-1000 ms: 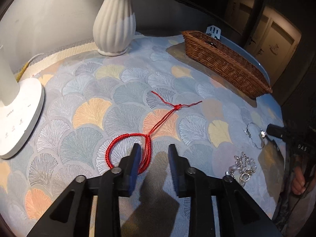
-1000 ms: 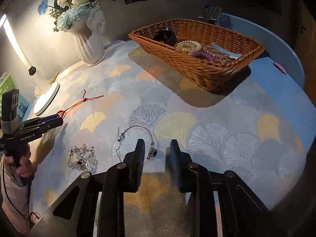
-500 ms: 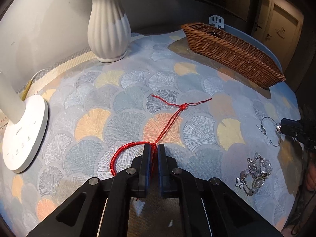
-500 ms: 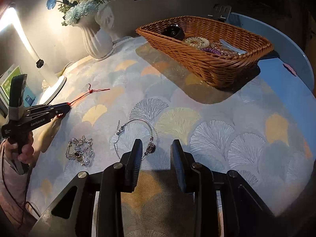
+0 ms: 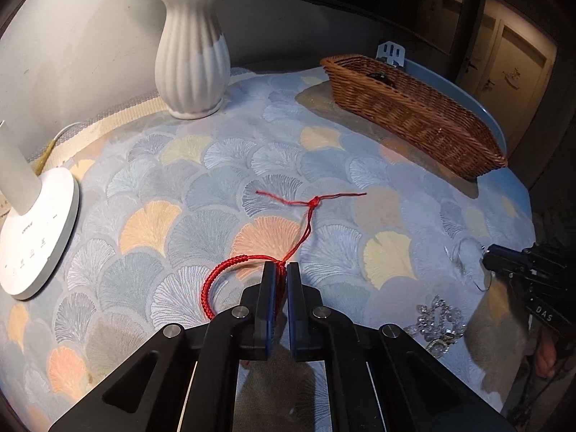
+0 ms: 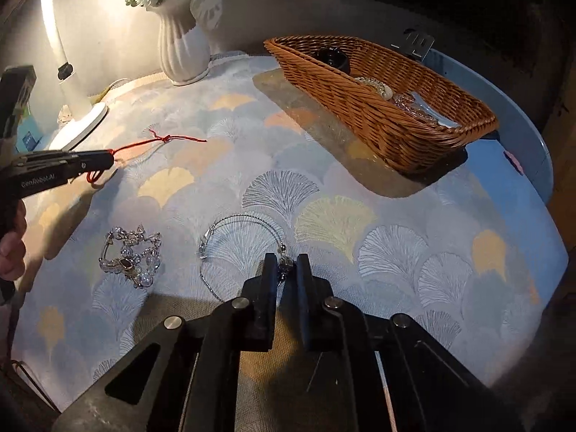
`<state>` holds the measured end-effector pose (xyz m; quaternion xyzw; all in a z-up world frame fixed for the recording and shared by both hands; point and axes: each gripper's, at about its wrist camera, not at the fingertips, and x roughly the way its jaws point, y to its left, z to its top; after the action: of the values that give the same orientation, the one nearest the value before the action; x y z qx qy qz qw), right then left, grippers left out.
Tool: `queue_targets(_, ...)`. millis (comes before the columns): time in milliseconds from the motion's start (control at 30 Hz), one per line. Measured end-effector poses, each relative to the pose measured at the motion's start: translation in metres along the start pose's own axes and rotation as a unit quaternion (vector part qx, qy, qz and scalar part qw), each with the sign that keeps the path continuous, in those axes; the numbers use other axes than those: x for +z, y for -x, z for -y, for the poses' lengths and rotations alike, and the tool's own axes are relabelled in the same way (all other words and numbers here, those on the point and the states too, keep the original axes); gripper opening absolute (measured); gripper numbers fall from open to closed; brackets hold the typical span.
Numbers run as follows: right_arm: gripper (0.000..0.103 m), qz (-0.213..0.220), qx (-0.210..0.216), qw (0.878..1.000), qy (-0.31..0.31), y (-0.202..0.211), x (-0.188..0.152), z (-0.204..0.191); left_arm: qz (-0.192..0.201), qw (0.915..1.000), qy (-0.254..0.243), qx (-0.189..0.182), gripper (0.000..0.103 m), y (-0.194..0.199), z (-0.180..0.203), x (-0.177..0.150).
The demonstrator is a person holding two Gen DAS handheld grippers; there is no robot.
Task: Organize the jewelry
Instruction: 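Grasp the silver chain bracelet with the right tool while the left tool holds the red string, then carry red string and chain over the basket and open both tools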
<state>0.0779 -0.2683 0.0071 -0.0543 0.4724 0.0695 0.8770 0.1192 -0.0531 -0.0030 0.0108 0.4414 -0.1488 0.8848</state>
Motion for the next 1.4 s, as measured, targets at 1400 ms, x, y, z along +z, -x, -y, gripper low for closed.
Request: queue_targets(1400, 0.011, 0.019, 0.039, 0.997, -0.064, -0.096, 0.249, 0.161, -0.004, 0.9823, -0.135, -0.13, 0.005, -0.113, 0.164, 0.214)
